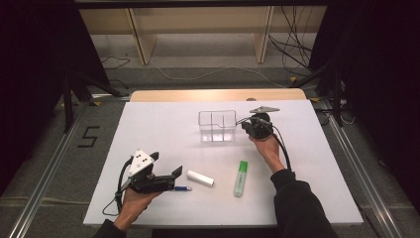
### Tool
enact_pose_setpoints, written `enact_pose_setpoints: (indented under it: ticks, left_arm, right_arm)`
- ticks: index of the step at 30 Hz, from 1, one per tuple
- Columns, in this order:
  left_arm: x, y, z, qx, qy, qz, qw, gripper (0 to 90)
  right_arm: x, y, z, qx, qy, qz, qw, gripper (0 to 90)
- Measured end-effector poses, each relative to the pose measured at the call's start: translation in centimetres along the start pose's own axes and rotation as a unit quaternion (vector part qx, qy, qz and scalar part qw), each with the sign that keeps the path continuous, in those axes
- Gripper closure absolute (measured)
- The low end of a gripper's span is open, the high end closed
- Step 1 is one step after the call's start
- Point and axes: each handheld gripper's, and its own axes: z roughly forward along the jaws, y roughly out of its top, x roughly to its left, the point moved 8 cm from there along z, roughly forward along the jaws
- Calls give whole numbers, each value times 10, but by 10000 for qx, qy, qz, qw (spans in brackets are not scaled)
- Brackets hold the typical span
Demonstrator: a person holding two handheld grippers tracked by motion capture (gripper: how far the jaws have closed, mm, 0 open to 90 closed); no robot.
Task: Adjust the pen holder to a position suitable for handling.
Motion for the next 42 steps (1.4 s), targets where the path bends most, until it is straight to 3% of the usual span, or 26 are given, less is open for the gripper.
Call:
enact_pose_setpoints:
  ticks: [18, 42]
  left_arm:
    - [1, 0, -1, 3, 8, -14, 10000, 58]
    - [1, 1, -1, -21, 7, -21, 10000, 58]
  right_arm:
    - [13, -1, 14, 78, 125, 100, 9998, 900]
    - [44, 6, 28, 113, 292, -94, 9995, 900]
